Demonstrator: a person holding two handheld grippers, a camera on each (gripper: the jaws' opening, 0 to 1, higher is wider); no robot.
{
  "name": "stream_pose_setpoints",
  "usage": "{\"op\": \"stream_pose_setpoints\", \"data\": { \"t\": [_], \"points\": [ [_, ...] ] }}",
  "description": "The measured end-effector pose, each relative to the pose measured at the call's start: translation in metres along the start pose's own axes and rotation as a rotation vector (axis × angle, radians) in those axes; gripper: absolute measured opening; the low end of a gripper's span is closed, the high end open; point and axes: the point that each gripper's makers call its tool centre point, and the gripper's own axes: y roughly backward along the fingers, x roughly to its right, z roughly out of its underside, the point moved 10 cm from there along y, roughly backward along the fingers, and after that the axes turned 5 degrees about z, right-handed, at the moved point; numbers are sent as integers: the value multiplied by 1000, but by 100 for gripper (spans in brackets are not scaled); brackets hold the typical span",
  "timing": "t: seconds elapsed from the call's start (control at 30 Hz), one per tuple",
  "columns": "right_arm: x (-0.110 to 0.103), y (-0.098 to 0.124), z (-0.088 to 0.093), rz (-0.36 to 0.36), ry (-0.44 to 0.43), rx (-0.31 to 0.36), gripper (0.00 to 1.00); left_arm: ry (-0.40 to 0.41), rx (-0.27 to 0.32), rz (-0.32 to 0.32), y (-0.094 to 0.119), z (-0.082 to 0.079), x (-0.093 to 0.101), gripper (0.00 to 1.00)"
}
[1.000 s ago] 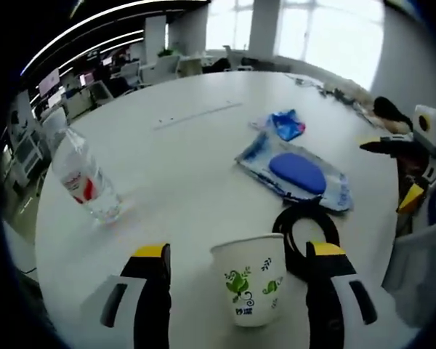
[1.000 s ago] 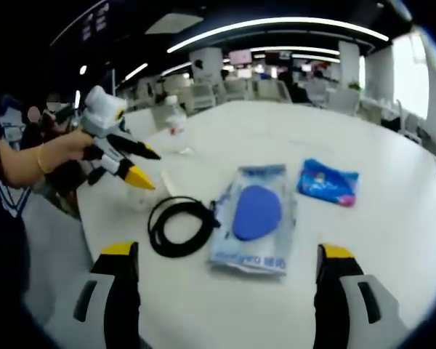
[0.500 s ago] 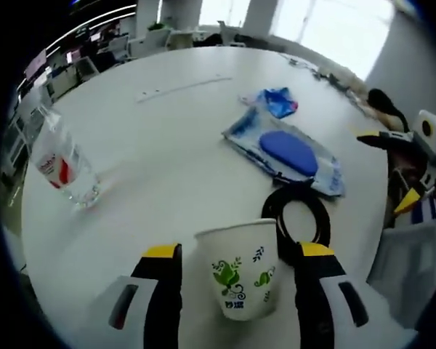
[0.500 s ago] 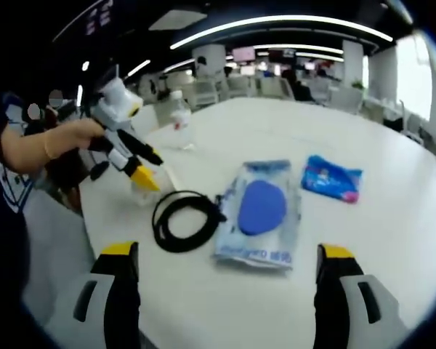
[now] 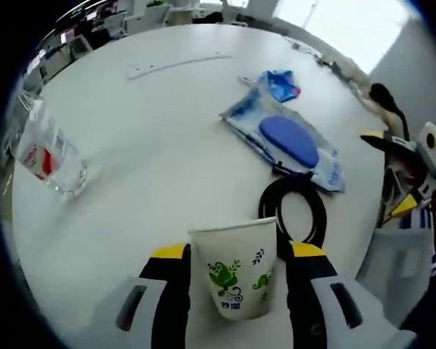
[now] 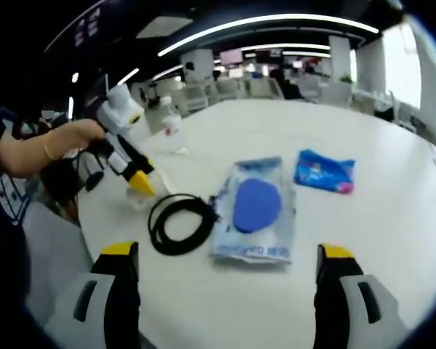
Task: Arrange the tabletop items into an orderly group along one side of the table until the central work area is clear of visible clutter.
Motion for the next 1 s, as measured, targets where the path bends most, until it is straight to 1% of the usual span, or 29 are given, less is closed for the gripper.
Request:
{"op": "stream_pose_setpoints", "data": {
  "t": [0.07,0.17,0.2,0.27,0.3,0.4,0.47,0.6,0.7,0.77,0.83,0.93,1.0],
  "points": [
    [0,0,1,7,0,-2,100,18,-1,5,0,-1,-1,49],
    [0,0,1,11,2,-5,100,16,-13,-7,-1,1,2,47],
    [0,0,1,13,1,-4,100,33,-20,-22,0,2,3,47],
    [1,1,1,17,-3,-1,100,10,-18,-15,-2,1,5,46],
    [1,2,1,18,-4,-1,100,14,-24,-12,-2,1,6,45],
    [2,2,2,20,2,-10,100,32,-37,-7,-4,0,8,44],
    [3,2,2,21,4,-14,100,60,-47,-8,-5,0,8,44],
    [4,1,3,24,-4,-16,99,105,-38,-10,-3,-1,7,42],
    [5,1,1,28,-12,-11,99,124,-34,-14,-1,-1,7,41],
    [5,0,-1,28,-12,-8,99,133,-11,-25,1,-2,4,41],
    [5,0,-2,29,-8,-6,99,134,0,-28,3,-4,1,41],
    [5,0,-3,26,-4,-5,99,148,54,-38,7,-9,-1,41],
    [5,-1,-4,26,-4,-7,99,142,74,-39,8,-11,-1,40]
  ]
}}
